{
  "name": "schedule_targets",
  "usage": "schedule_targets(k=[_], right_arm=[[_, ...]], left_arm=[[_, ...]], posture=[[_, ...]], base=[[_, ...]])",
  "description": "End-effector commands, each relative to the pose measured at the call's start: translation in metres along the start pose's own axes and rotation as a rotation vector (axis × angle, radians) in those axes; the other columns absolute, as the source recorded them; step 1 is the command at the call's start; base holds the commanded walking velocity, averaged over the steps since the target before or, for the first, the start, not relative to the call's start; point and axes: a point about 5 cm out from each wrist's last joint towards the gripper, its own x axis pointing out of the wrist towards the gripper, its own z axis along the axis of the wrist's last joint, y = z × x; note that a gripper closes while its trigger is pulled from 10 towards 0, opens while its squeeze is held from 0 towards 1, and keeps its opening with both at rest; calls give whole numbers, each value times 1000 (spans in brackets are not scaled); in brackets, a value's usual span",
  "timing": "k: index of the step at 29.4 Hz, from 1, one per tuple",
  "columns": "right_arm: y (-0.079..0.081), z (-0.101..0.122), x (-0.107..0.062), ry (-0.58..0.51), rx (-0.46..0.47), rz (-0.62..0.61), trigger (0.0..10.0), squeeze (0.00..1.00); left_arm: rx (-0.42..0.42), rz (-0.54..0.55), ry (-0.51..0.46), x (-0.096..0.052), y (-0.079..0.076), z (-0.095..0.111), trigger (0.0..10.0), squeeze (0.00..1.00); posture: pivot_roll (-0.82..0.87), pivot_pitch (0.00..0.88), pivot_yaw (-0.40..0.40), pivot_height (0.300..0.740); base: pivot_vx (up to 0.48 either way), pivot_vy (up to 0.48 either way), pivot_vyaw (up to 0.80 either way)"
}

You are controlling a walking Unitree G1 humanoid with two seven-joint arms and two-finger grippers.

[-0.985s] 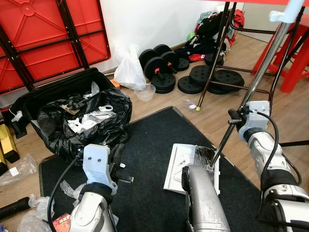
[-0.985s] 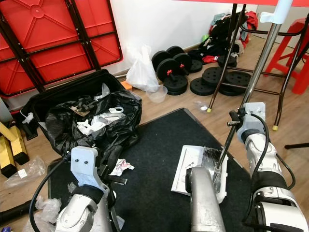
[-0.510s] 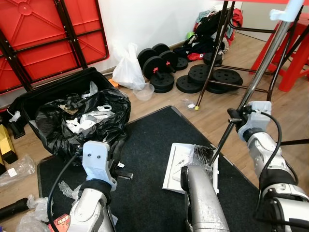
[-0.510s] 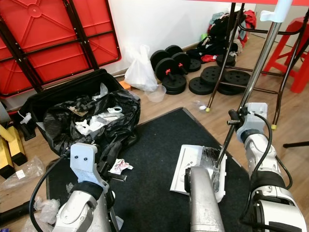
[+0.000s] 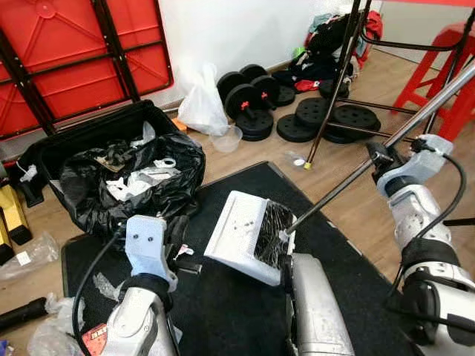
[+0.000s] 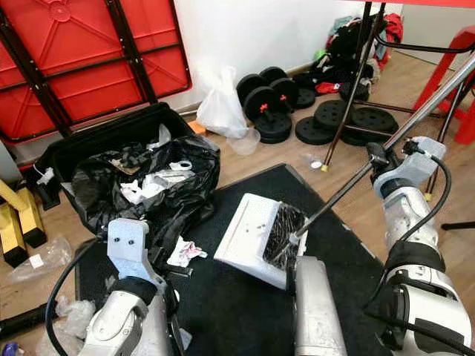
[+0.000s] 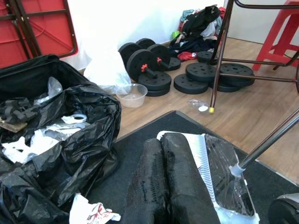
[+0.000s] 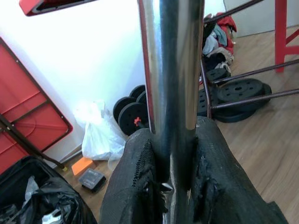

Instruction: Sweep floor

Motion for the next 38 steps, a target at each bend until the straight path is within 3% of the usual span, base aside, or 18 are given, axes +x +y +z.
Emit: schedule_targets(k=[1, 6, 9, 11, 19, 21, 24, 38], right_arm=[[10, 38, 9, -143, 33, 54, 10000, 0], [12, 46, 11, -166, 27, 66, 10000, 0], [18, 54, 10, -191, 8, 109, 10000, 0], [20, 56, 10, -196, 1, 119, 10000, 0], [23, 61, 7, -211, -10, 145, 10000, 0], [25, 60, 7, -209, -17, 155, 10000, 0], [26, 60, 7, -210, -18, 155, 10000, 0], [38, 59, 7, -209, -8, 195, 10000, 0]], left_arm=[[-4, -13, 10, 1, 1, -3, 10000, 0], [-15, 15, 11, 3, 6, -3, 10000, 0], [-53, 118, 18, 11, 23, -1, 10000, 0], [-64, 137, 20, 14, 25, 0, 10000, 0], [-82, 148, 23, 20, 29, 2, 10000, 0], [-99, 106, 45, 24, 23, 2, 10000, 0], [-104, 105, 30, 25, 23, 4, 10000, 0], [-87, 111, 22, 27, 26, 7, 10000, 0]], posture=[[-169, 4, -11, 450], [-173, 0, -11, 460], [-182, 0, -11, 475], [-186, 0, -9, 480], [-195, 0, 0, 505], [-195, 0, 3, 520], [-195, 0, 4, 525], [-184, 0, -1, 570]], base=[[0, 0, 0], [0, 0, 0], [0, 0, 0], [0, 0, 0], [0, 0, 0], [-480, 0, 0], [-480, 0, 0], [0, 0, 0]])
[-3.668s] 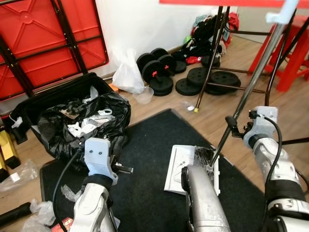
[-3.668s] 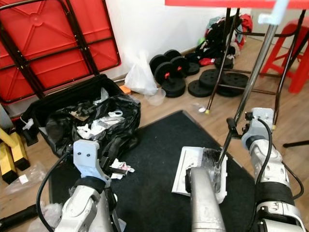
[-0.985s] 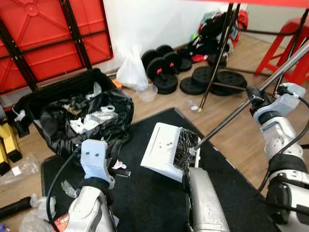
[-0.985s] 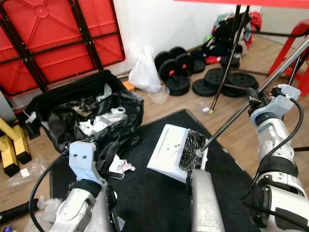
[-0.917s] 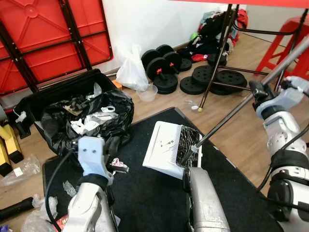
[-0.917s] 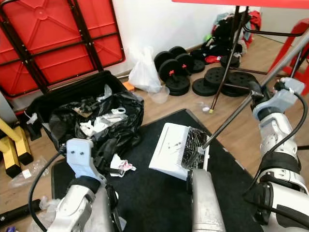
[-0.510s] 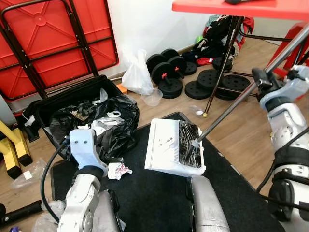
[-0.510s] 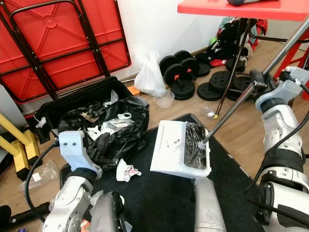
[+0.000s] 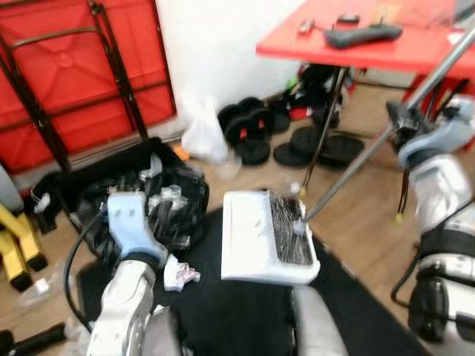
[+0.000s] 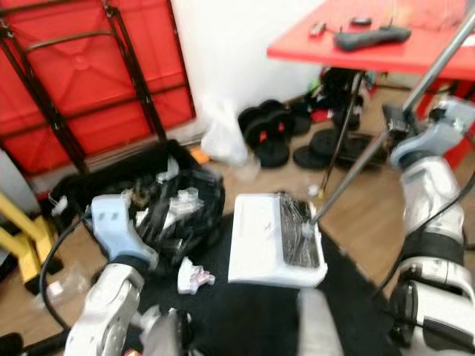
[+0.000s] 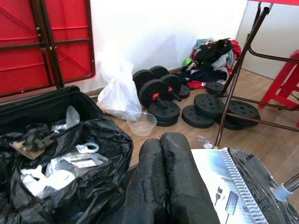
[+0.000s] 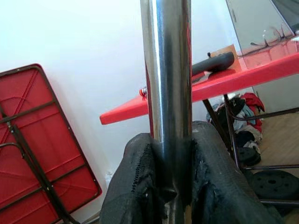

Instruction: Sweep floor

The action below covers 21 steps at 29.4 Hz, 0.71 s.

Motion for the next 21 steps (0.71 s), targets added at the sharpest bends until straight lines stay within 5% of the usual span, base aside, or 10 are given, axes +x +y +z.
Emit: schedule_targets(k=[1, 16, 21], right_arm=[[9, 8, 4, -45, 27, 34, 10000, 0], [18, 7, 5, -46, 34, 65, 10000, 0], [20, 7, 5, -51, 32, 68, 10000, 0]], left_arm=[[7, 15, 16, -1, 3, -2, 10000, 0], [17, 14, 41, 2, 3, -5, 10000, 0], [26, 3, 35, 3, 0, -5, 10000, 0]], posture=[[-184, 0, -1, 570], [-188, 0, 1, 620], [-187, 0, 2, 640]], base=[[0, 0, 0], [0, 0, 0], [-288, 0, 0]])
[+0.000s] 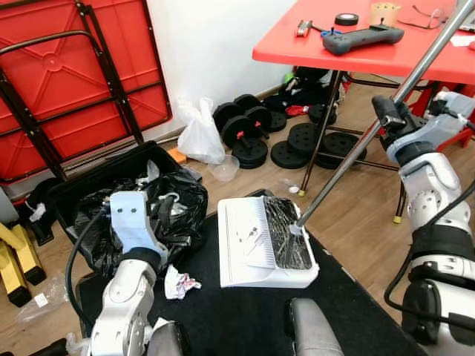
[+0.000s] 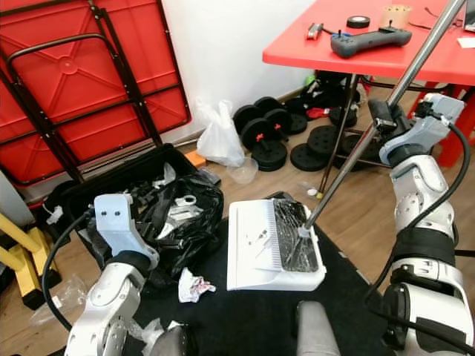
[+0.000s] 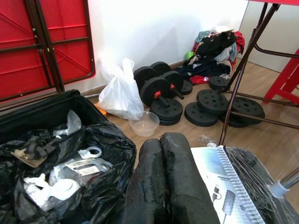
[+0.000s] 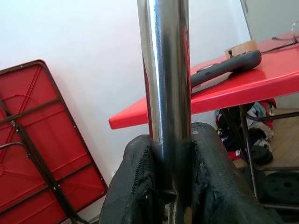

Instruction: Sweep floor

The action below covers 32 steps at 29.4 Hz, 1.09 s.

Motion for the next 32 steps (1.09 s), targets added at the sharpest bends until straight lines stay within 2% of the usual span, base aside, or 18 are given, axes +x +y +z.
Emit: schedule_targets(k=[1, 22, 26, 32], right_arm=[[7, 12, 3, -70, 25, 27, 10000, 0], [13, 12, 3, -80, 39, 40, 10000, 0], [17, 8, 1, -67, 47, 56, 10000, 0], [26, -1, -6, -36, 48, 88, 10000, 0]], left_arm=[[14, 11, 11, 0, 2, -3, 10000, 0], [31, 33, 3, 3, 7, -2, 10000, 0], [53, 34, -5, 5, 8, -2, 10000, 0], [68, 45, -21, 5, 10, 0, 10000, 0]], posture=[[-186, 0, 2, 645], [-186, 0, 6, 715], [-187, 0, 8, 735], [-191, 0, 7, 740]], base=[[0, 0, 0], [0, 0, 0], [0, 0, 0], [0, 0, 0]])
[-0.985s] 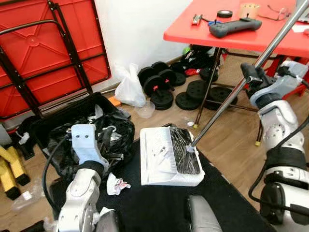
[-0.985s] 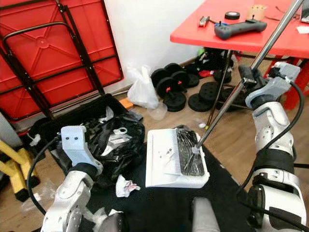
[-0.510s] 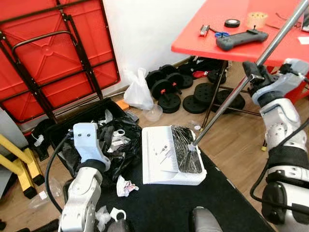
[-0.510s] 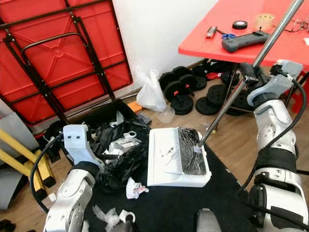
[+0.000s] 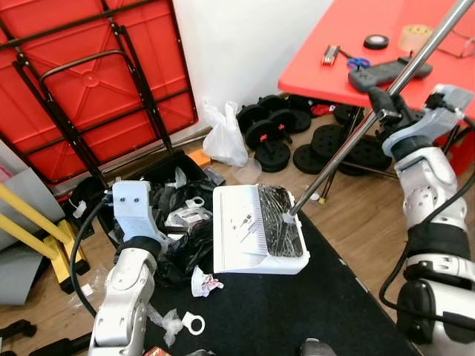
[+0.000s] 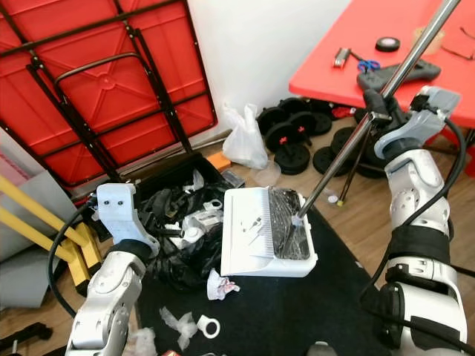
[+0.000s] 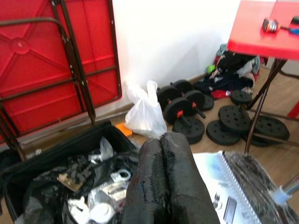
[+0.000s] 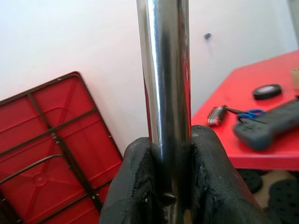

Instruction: Sweep floor

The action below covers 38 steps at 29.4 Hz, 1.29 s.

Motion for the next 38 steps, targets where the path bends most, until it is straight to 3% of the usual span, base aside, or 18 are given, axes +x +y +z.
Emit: schedule_targets(k=[1, 8, 11, 14, 20, 38], right_arm=[[10, 4, 1, -35, 38, 41, 10000, 0], [20, -7, -10, 8, 39, 74, 10000, 0], [36, -23, -22, 62, 53, 116, 10000, 0], [41, -29, -25, 81, 64, 126, 10000, 0], [41, -28, -21, 82, 91, 85, 10000, 0], [34, -17, -20, 65, 106, 53, 10000, 0]], left_arm=[[23, 35, 13, -1, 6, -4, 10000, 0], [40, 39, 5, 0, 7, -4, 10000, 0], [52, 47, -6, 0, 8, -4, 10000, 0], [56, 46, -20, 0, 9, -2, 10000, 0], [63, 37, -39, -1, 10, 1, 10000, 0], [67, 14, -48, 0, 8, 1, 10000, 0]], posture=[[-191, 0, 6, 740], [-200, 0, 8, 740], [-201, 0, 7, 740], [-202, 0, 5, 740], [-199, 0, 6, 740], [-201, 0, 9, 740]], base=[[0, 0, 0], [0, 0, 0], [0, 0, 0], [0, 0, 0], [0, 0, 0], [320, 0, 221]])
